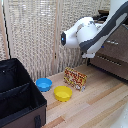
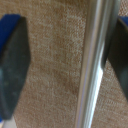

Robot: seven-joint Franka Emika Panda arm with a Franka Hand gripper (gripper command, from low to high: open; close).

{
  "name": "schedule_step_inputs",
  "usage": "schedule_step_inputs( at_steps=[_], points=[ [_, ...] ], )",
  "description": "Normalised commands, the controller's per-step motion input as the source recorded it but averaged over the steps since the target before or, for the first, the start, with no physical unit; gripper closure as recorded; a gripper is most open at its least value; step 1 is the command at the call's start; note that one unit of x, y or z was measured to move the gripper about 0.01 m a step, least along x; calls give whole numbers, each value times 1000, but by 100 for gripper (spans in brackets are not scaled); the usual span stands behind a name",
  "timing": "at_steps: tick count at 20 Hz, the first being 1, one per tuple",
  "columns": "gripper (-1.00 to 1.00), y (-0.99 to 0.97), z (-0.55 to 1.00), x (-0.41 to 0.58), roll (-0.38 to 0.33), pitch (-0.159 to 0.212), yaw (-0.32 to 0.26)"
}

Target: Kindly move your gripper toward the top drawer's handle. With caution, hold the handle robustly using your gripper and pull open the top drawer. Let the handle go. Relocate your gripper to the bowl placed in the background. Gently hold the bowl using your gripper. Bring the gripper and the bowl to the ajar drawer. Softly release the bowl into it.

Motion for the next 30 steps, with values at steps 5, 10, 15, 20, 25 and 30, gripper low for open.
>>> schedule_step_inputs(
  at_steps=[5,10,15,20,25,30],
  points=[
    [-100,506,406,200,127,20,59],
    [-100,594,350,229,241,0,-6],
    [-100,578,141,230,318,0,-15],
    [-100,557,105,246,327,-4,-45],
    [-100,526,95,271,326,-8,-58],
    [-100,501,44,289,346,2,-27]
  ],
)
